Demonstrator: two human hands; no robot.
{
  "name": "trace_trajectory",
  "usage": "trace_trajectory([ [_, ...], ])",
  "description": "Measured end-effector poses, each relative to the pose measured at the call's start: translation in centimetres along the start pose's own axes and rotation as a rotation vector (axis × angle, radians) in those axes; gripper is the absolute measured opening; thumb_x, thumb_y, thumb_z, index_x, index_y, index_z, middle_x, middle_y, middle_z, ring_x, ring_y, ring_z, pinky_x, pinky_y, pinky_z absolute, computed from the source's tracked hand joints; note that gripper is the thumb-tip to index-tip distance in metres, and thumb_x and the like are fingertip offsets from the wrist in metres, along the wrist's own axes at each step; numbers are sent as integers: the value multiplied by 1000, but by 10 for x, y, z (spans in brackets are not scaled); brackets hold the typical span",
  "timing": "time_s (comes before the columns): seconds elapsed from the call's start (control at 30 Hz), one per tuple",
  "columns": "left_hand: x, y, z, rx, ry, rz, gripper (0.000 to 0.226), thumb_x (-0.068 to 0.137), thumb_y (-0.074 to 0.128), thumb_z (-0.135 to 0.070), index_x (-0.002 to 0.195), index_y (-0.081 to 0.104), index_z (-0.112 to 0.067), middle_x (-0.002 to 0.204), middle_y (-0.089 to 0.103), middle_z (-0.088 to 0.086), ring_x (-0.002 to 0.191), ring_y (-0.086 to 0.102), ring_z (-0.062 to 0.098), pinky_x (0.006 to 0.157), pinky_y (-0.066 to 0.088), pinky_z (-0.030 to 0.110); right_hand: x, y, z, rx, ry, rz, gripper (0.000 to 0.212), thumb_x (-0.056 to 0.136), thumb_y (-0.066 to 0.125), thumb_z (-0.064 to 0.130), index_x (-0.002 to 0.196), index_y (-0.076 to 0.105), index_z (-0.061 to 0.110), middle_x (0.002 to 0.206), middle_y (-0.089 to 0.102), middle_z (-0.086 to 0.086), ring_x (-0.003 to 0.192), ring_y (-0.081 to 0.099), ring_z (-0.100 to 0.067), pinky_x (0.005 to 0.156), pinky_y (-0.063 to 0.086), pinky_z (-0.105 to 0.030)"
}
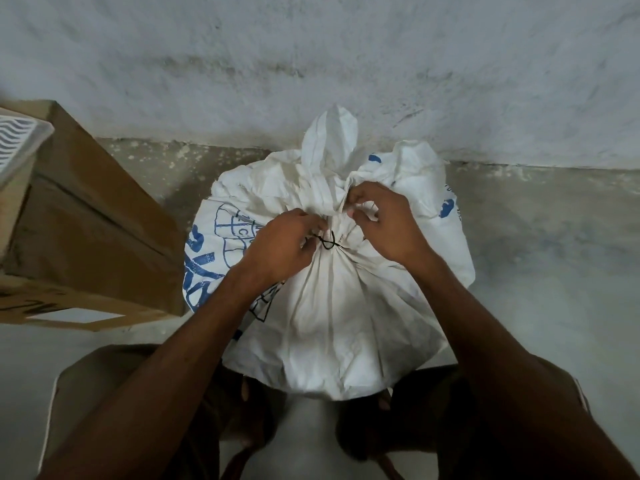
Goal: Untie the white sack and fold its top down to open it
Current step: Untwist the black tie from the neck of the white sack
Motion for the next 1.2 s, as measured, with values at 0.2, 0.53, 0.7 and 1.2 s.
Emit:
trace_trajectory([
  [0.2, 6, -10, -6, -199, -32, -66, 20, 92, 63, -12, 104, 76, -20, 97, 74, -12, 89, 66, 2, 81, 46, 9, -12, 5, 6, -77, -6, -52, 9, 81, 75, 8, 80, 67, 13, 69, 61, 15, 65, 57, 1, 66, 41, -11],
  [0.53, 17, -4, 16, -158, 8, 77, 35, 85, 58, 6, 87, 73, -26, 101, 69, -3, 95, 64, 16, 85, 51, 27, -13, 36, -2, -157, 7, 155, 22, 87, 73, 9, 107, 78, 16, 105, 76, -2, 94, 69, -14, 87, 47, -17],
  [0.7, 17, 5, 19, -72, 3, 133, 28, 85, 60, -3, 101, 74, -21, 112, 70, -8, 104, 65, 16, 91, 53, 35, -16, 35, -3, -201, -14, 158, 25, 86, 69, 1, 103, 80, 15, 104, 77, -6, 96, 71, -20, 90, 52, -26],
  [1.2, 11, -4, 1, -289, -90, 100, 20, 96, 62, -41, 97, 77, -28, 87, 74, -16, 83, 66, -3, 78, 50, 19, -16, 36, -9, -79, -6, 121, 13, 84, 75, 10, 93, 81, 17, 81, 77, 4, 70, 65, -6, 68, 44, -22],
])
Point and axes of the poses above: each hand's wrist, its own x-axis towards the middle knuckle, its own y-axis out of the palm, z = x × y, the point moved 6 cm from there along x, towards the middle knuckle
